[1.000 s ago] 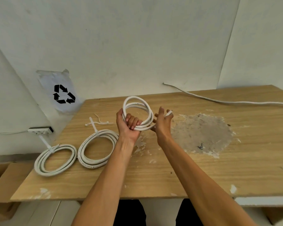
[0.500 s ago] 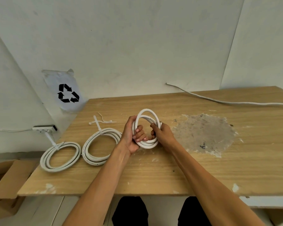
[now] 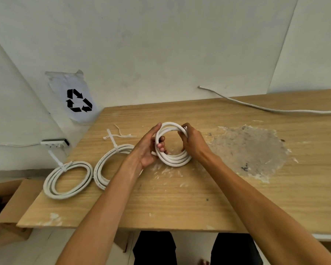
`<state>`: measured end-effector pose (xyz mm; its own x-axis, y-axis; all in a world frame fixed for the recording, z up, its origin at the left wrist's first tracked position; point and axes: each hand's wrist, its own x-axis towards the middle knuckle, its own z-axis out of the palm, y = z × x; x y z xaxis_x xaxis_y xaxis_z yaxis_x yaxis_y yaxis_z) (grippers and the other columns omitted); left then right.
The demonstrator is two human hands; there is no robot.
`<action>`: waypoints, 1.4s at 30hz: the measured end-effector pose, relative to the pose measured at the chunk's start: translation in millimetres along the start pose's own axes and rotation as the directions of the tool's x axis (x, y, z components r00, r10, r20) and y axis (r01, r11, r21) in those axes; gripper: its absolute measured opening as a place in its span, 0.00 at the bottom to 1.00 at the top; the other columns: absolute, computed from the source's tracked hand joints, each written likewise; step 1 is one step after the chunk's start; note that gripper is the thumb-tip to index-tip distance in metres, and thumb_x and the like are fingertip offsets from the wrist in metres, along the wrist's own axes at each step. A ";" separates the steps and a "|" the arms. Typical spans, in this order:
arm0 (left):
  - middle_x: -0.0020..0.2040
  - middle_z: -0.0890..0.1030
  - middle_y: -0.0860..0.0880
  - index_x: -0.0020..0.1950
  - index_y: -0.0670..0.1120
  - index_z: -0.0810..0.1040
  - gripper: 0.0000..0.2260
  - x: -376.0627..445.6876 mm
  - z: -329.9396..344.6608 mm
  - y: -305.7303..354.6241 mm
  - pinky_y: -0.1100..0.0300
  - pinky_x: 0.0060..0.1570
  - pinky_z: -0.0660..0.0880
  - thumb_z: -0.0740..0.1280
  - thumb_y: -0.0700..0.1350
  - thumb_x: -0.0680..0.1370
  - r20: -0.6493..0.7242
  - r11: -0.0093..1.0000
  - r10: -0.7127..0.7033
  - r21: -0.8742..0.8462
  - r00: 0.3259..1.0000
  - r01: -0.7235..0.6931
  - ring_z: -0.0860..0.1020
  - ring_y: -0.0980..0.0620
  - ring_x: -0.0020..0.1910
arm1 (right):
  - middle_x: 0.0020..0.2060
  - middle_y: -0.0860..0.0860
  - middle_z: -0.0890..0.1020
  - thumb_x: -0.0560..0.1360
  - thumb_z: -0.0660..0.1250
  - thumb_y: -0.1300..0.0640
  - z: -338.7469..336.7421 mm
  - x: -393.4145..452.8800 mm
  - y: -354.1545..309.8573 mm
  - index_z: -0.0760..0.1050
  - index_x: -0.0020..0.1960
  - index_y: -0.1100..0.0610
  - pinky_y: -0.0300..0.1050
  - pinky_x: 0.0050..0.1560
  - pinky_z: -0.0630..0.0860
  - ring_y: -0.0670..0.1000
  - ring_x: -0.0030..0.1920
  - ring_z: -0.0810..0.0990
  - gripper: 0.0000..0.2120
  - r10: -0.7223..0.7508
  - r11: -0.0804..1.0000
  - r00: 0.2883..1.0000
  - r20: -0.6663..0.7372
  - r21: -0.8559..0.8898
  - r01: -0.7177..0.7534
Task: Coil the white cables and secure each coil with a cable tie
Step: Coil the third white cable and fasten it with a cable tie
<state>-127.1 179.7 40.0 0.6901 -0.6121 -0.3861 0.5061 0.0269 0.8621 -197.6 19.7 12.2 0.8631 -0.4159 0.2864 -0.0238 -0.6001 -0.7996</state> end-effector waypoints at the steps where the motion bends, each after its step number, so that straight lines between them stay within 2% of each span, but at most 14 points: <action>1: 0.23 0.67 0.50 0.35 0.45 0.73 0.21 3.6 0.1 -0.2 0.55 0.38 0.73 0.69 0.60 0.74 0.010 1.000 0.003 -0.027 1.000 -0.003 0.68 0.51 0.24 | 0.34 0.51 0.78 0.83 0.62 0.57 -0.6 4.3 1.4 0.72 0.55 0.58 0.35 0.25 0.72 0.50 0.27 0.79 0.05 -0.002 1.000 1.000 0.008 0.001 0.002; 7: 0.19 0.63 0.53 0.34 0.46 0.72 0.18 20.5 2.0 -12.9 0.63 0.27 0.66 0.67 0.54 0.78 -0.039 0.981 0.027 -0.193 0.999 -0.034 0.64 0.57 0.19 | 0.35 0.54 0.82 0.77 0.70 0.60 9.4 13.8 14.8 0.80 0.53 0.60 0.43 0.30 0.77 0.49 0.28 0.80 0.05 0.141 0.942 0.990 0.028 0.305 -0.143; 10: 0.20 0.64 0.54 0.37 0.45 0.73 0.14 22.8 2.2 -16.8 0.63 0.26 0.66 0.67 0.52 0.78 -0.028 0.965 0.042 -0.257 0.999 -0.048 0.65 0.58 0.19 | 0.36 0.57 0.84 0.75 0.73 0.59 12.7 15.0 14.4 0.75 0.59 0.57 0.44 0.34 0.80 0.49 0.29 0.81 0.14 0.247 0.878 0.969 0.020 0.420 -0.232; 13: 0.23 0.66 0.54 0.40 0.43 0.76 0.13 20.3 0.7 -20.7 0.63 0.29 0.69 0.66 0.51 0.79 0.055 0.950 0.043 -0.310 0.998 -0.024 0.67 0.58 0.22 | 0.43 0.57 0.85 0.73 0.75 0.52 14.4 20.4 17.8 0.71 0.63 0.53 0.42 0.37 0.80 0.49 0.33 0.83 0.23 0.316 0.884 0.949 0.006 0.362 -0.296; 15: 0.28 0.69 0.54 0.47 0.41 0.80 0.12 16.7 -0.2 -21.3 0.61 0.35 0.73 0.65 0.50 0.78 0.142 0.958 0.025 -0.286 0.990 0.017 0.69 0.58 0.26 | 0.44 0.54 0.85 0.71 0.77 0.50 13.7 24.0 21.7 0.76 0.60 0.55 0.42 0.39 0.77 0.50 0.39 0.83 0.21 0.305 0.927 0.951 -0.060 0.247 -0.282; 18: 0.40 0.78 0.48 0.59 0.38 0.78 0.16 12.5 -2.0 -12.7 0.58 0.38 0.76 0.64 0.48 0.77 0.182 0.987 0.056 -0.161 0.982 -0.027 0.73 0.55 0.30 | 0.38 0.51 0.83 0.71 0.77 0.53 9.5 24.2 18.3 0.81 0.47 0.56 0.38 0.34 0.71 0.49 0.38 0.81 0.09 0.209 0.973 0.972 -0.105 0.125 -0.195; 20: 0.43 0.79 0.43 0.53 0.39 0.78 0.13 8.8 0.4 1.5 0.57 0.36 0.76 0.63 0.45 0.75 0.162 0.996 0.090 -0.034 0.983 -0.086 0.75 0.51 0.32 | 0.34 0.52 0.81 0.71 0.76 0.54 7.4 23.9 10.5 0.78 0.40 0.56 0.40 0.33 0.68 0.50 0.35 0.79 0.08 0.083 0.996 0.987 -0.137 0.023 -0.081; 22: 0.40 0.79 0.43 0.47 0.40 0.81 0.12 3.6 6.8 17.9 0.54 0.39 0.78 0.63 0.47 0.78 0.113 0.980 0.110 0.155 0.988 -0.127 0.75 0.50 0.33 | 0.33 0.54 0.81 0.71 0.76 0.55 4.0 26.5 0.2 0.77 0.40 0.56 0.42 0.32 0.68 0.52 0.33 0.78 0.09 -0.056 0.995 0.983 -0.177 -0.087 0.041; 24: 0.35 0.80 0.44 0.46 0.40 0.84 0.21 1.9 17.4 29.3 0.52 0.41 0.81 0.64 0.58 0.80 -0.006 0.902 0.177 0.402 0.984 -0.159 0.76 0.50 0.31 | 0.33 0.55 0.82 0.71 0.76 0.56 -1.2 31.4 -12.3 0.77 0.43 0.59 0.44 0.31 0.71 0.54 0.31 0.78 0.09 -0.205 0.968 0.960 -0.193 -0.186 0.169; 27: 0.29 0.77 0.48 0.40 0.40 0.83 0.29 8.6 31.7 29.3 0.57 0.32 0.75 0.66 0.67 0.75 -0.184 0.806 0.374 0.549 0.909 -0.221 0.73 0.52 0.26 | 0.33 0.56 0.83 0.71 0.73 0.60 -5.2 37.3 -25.7 0.77 0.45 0.61 0.46 0.29 0.73 0.55 0.29 0.78 0.06 -0.356 0.921 0.909 -0.218 -0.249 0.301; 30: 0.27 0.74 0.49 0.34 0.42 0.81 0.24 16.2 39.1 16.2 0.59 0.28 0.66 0.71 0.64 0.73 -0.343 0.857 0.428 0.448 0.836 -0.255 0.68 0.53 0.24 | 0.33 0.54 0.82 0.72 0.71 0.63 1.5 32.4 -19.1 0.76 0.45 0.59 0.42 0.30 0.69 0.51 0.30 0.76 0.04 -0.268 0.962 0.933 -0.240 -0.118 0.246; 34: 0.26 0.72 0.48 0.32 0.41 0.78 0.24 18.8 36.5 2.4 0.59 0.28 0.63 0.73 0.63 0.70 -0.452 0.888 0.428 0.370 0.783 -0.272 0.67 0.52 0.24 | 0.33 0.50 0.82 0.72 0.73 0.59 1.7 26.0 -6.9 0.80 0.45 0.58 0.40 0.32 0.71 0.49 0.31 0.78 0.04 -0.165 0.981 0.958 -0.235 0.059 0.183; 38: 0.24 0.69 0.48 0.34 0.40 0.77 0.24 13.2 26.3 1.3 0.58 0.27 0.63 0.73 0.61 0.73 -0.458 0.909 0.403 0.297 0.793 -0.291 0.66 0.52 0.21 | 0.34 0.57 0.83 0.71 0.75 0.61 -8.6 21.2 -18.0 0.80 0.44 0.62 0.47 0.35 0.80 0.53 0.34 0.82 0.06 -0.032 0.918 0.999 0.003 0.397 0.029; 42: 0.21 0.70 0.47 0.32 0.39 0.76 0.25 5.5 14.4 -3.9 0.57 0.29 0.68 0.69 0.59 0.77 -0.373 0.881 0.444 0.348 0.814 -0.321 0.68 0.51 0.20 | 0.29 0.56 0.79 0.72 0.76 0.61 -10.0 10.8 -20.5 0.79 0.40 0.62 0.45 0.35 0.76 0.52 0.30 0.79 0.08 0.002 0.870 0.990 0.143 0.488 -0.072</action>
<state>-132.8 164.8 39.2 0.9800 -0.1916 -0.0541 0.0443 -0.0547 0.9975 -192.8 20.7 37.0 0.9262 -0.3154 0.2064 0.1631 -0.1582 -0.9738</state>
